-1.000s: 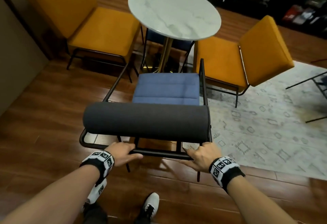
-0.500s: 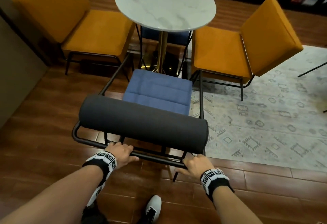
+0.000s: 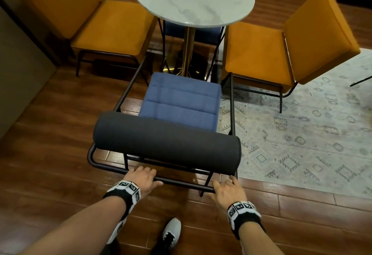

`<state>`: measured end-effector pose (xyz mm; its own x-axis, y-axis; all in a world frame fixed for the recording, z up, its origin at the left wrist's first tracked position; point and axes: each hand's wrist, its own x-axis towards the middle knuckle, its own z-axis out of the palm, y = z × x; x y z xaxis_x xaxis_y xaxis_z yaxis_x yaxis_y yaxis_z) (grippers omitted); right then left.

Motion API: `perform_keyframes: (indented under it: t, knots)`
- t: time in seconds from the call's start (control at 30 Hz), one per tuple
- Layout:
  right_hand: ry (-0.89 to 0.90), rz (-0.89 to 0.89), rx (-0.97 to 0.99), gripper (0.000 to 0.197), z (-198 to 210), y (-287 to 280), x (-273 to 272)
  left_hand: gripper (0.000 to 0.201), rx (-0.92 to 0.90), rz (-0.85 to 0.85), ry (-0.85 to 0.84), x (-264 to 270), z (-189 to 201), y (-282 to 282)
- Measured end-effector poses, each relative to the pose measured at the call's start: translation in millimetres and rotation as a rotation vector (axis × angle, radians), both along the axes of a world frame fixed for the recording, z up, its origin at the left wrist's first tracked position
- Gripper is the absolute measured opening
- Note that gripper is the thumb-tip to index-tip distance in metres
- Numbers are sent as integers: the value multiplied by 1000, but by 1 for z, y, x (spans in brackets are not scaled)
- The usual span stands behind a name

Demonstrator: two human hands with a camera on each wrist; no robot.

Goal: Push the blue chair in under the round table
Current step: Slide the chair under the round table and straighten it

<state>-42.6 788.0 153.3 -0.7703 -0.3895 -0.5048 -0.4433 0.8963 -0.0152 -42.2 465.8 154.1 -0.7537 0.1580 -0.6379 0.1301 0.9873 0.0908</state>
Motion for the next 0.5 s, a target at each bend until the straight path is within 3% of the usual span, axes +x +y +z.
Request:
perform_keyframes:
  t: [0.1,0.27,0.4,0.5]
  knots:
    - [44,-31,45,88,-4,1,2,63,-13,-2,15,-1,-3,4]
    - [11,-42,25,99,-12,5,0,66,-52,9,-30,-4,0,8]
    - [100,-140,-51,62,3,3,6,67,-56,-5,-14,0,3,16]
    - [185,-329,-231,55,21,5,26,60,26,-18,6,6,6,31]
